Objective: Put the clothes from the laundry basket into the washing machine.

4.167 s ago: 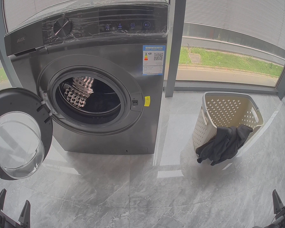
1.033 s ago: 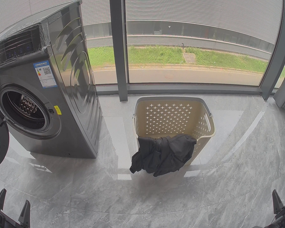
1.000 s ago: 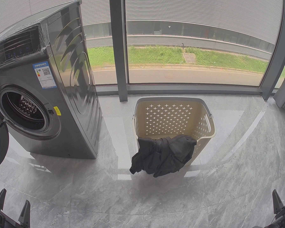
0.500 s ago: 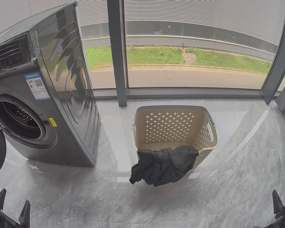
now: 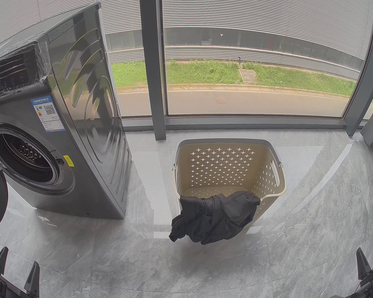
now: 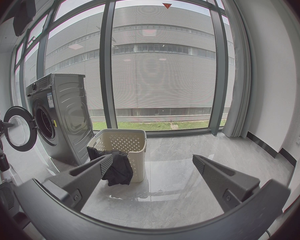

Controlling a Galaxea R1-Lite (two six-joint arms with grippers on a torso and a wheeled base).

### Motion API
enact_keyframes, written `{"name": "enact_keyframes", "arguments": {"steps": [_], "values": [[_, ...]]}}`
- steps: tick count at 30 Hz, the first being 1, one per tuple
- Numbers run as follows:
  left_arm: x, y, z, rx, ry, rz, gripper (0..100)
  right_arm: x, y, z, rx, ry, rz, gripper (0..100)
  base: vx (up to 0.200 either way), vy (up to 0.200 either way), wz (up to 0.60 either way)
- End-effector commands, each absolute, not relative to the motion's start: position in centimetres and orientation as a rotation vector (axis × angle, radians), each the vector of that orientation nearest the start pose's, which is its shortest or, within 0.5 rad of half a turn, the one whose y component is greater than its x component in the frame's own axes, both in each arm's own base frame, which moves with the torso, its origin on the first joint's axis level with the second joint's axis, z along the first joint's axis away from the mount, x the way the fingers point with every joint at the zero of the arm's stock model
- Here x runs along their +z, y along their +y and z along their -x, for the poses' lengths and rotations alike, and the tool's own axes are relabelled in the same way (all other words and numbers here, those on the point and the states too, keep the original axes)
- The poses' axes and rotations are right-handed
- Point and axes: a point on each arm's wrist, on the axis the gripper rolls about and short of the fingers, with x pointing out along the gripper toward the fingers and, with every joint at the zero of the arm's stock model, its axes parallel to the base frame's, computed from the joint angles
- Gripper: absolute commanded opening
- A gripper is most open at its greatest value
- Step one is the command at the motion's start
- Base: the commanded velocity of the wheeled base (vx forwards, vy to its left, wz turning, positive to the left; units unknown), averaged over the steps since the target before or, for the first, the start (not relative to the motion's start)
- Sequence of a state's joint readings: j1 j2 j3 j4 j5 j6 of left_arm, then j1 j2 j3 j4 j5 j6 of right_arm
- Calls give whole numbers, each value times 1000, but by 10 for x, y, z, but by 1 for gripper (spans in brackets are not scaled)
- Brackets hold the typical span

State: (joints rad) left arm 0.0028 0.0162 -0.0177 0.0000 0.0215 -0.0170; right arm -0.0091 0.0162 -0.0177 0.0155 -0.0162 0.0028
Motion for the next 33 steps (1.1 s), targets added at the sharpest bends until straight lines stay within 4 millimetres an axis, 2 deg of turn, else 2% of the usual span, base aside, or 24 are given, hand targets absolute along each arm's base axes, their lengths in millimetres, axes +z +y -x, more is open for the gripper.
{"name": "enact_keyframes", "arguments": {"steps": [1, 5, 16, 17, 20, 21, 22, 24, 25, 26, 27, 28, 29, 33], "values": [[76, 0, 23, 23, -2, 14, 100, 76, 0, 24, -25, 6, -3, 100, 200, 0, 0], [76, 0, 23, 21, -2, 17, 100, 76, 0, 24, -26, 6, -3, 100, 200, 0, 0], [76, 0, 23, 26, -2, 20, 100, 76, 0, 24, -15, 6, -11, 100, 0, 0, 0], [76, 0, 23, 26, -2, 18, 100, 85, 0, 25, -14, -34, -14, 100, 0, 0, 0], [76, 0, 23, 25, -2, 18, 100, 146, 0, 45, 10, -258, -57, 100, 0, 0, 0], [76, 0, 23, 25, -2, 17, 100, 155, 0, 46, 17, -270, -60, 100, 0, 0, 0], [76, 0, 23, 23, -2, 15, 100, 179, 0, 34, 79, -196, -61, 100, 0, 0, 0], [76, 0, 23, 23, -2, 18, 100, 180, 1, 15, 174, -75, -60, 100, 0, 0, 0], [76, 0, 23, 25, -2, 20, 100, 173, 4, -1, 248, 27, -56, 100, 0, 0, 0], [76, 0, 23, 25, -2, 20, 100, 173, 4, -1, 248, 27, -56, 100, 0, 0, 0], [76, 0, 23, 25, -2, 18, 100, 161, 7, -20, 317, 155, -42, 100, 0, 0, 0], [76, 0, 23, 25, -2, 18, 100, 161, 7, -20, 317, 155, -42, 100, 0, 0, 0], [76, 0, 23, 23, -2, 14, 100, 152, 11, -37, 381, 250, -15, 100, 0, 0, 0], [76, 0, 23, 17, -2, 12, 100, 145, 21, -67, 477, 403, 9, 100, 0, 0, 0]]}}
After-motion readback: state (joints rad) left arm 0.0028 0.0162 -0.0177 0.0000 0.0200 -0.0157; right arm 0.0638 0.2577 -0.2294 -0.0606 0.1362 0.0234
